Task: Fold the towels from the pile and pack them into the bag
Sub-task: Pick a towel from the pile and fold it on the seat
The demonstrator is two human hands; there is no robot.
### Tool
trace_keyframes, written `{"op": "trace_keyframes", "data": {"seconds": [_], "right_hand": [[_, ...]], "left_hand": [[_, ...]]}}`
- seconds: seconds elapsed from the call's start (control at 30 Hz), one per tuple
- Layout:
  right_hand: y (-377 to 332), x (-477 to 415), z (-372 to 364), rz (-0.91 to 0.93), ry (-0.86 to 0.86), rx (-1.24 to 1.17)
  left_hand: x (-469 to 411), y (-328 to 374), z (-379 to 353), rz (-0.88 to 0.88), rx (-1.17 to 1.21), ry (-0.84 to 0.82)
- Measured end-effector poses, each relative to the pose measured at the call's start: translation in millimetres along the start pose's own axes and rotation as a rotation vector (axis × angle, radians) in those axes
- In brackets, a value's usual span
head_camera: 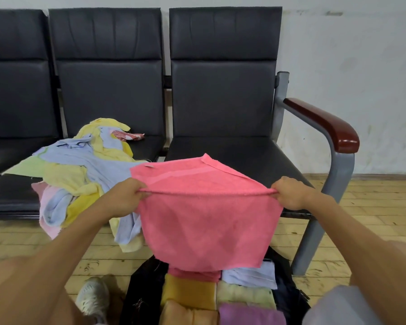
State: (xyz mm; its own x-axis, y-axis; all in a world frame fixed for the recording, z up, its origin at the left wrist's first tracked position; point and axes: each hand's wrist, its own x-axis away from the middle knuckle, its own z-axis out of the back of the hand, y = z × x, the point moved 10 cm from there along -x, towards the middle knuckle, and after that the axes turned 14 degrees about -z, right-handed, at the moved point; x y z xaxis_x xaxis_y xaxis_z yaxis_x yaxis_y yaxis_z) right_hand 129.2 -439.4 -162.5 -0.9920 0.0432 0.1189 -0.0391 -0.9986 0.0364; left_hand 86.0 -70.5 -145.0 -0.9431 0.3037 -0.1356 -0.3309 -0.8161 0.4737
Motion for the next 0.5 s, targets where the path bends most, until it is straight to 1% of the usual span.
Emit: {"op": "trace_keyframes", "data": {"seconds": [0.07, 0.13, 0.2, 0.27, 0.3, 0.33, 0.4, 0.47, 0.5], "right_hand": [[2, -2, 2, -0.018, 0.008, -0.129], [4, 1, 15, -0.059, 0.064, -0.369], [7, 4, 22, -0.105, 0.071, -0.702], [5, 3, 21, -0.12, 0.032, -1.031], [3, 3, 20, -0.128, 0.016, -1.133], [1, 3, 20, -0.135, 0.003, -1.193], [-7, 5, 16, -0.159, -0.034, -1.21], [-15, 6, 6, -0.181, -0.117, -1.22], [-20, 9, 0, -0.188, -0.189, -1.247]], "left_hand": [[-1, 6, 11, -0.038, -0.053, 0.115], [-3, 14, 22, -0.098, -0.072, 0.223], [-4, 13, 27, -0.061, -0.02, 0.289], [-2, 12, 30, 0.025, 0.113, 0.371], [0, 12, 28, 0.072, 0.2, 0.404], [1, 11, 25, 0.12, 0.304, 0.43], [2, 11, 19, 0.196, 0.491, 0.467], [1, 10, 13, 0.247, 0.569, 0.465], [1, 11, 10, 0.264, 0.609, 0.477]]}}
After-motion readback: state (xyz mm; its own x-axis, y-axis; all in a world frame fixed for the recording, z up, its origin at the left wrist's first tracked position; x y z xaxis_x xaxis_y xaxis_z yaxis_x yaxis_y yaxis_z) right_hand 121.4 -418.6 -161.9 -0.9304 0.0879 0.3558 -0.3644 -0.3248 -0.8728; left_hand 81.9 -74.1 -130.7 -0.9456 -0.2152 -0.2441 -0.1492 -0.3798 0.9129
